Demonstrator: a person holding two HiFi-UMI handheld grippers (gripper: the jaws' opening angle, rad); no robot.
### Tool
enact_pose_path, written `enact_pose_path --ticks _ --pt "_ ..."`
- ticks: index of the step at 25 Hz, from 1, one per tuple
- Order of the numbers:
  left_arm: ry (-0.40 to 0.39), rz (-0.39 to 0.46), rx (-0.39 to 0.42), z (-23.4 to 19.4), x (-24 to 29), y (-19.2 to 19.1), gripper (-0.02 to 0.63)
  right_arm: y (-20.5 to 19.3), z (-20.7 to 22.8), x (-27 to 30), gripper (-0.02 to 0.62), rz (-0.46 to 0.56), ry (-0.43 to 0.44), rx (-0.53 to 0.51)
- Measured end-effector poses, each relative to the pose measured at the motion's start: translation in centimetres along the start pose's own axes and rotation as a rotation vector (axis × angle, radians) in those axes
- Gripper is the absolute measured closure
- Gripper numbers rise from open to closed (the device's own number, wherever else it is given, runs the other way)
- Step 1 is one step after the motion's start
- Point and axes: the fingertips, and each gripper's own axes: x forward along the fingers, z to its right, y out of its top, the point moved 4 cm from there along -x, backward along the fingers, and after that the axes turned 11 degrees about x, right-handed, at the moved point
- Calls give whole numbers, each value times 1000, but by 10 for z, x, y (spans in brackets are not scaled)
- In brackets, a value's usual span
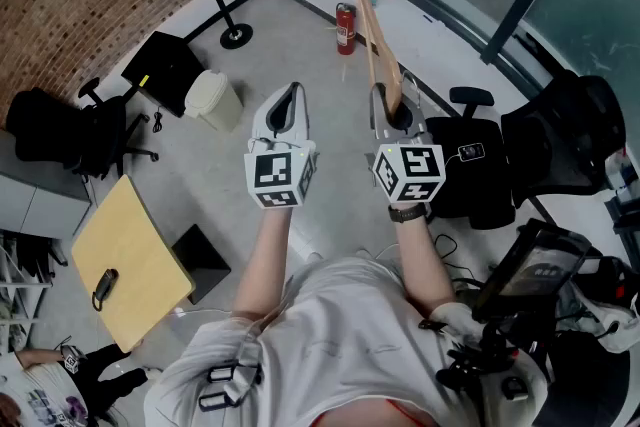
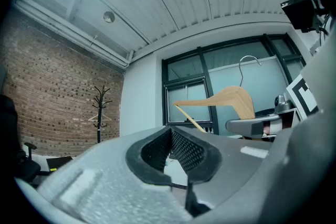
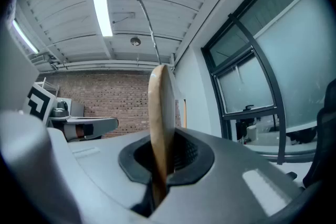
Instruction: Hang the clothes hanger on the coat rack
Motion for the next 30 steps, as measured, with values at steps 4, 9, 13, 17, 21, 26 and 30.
enact_pose_path --ticks 4,9,13,17,21,26,30 --pt "1 20 -4 -14 0 1 606 -1 -20 15 592 8 29 -19" --pt "-57 13 -30 -32 -8 -7 604 -1 -41 25 592 7 10 -41" --pt "-59 16 -43 -49 -18 -15 604 -2 -53 26 592 13 -20 -51" --pt "-60 25 -58 -54 -25 -27 604 -8 -59 15 592 22 -46 -49" --pt "23 37 -96 -71 -15 -41 604 -21 -55 32 591 -1 -38 -42" --pt "59 19 -96 -89 29 -46 604 -25 -23 91 591 -9 7 -1" --pt "122 -36 -134 -112 86 -55 604 -24 11 162 591 -29 75 34"
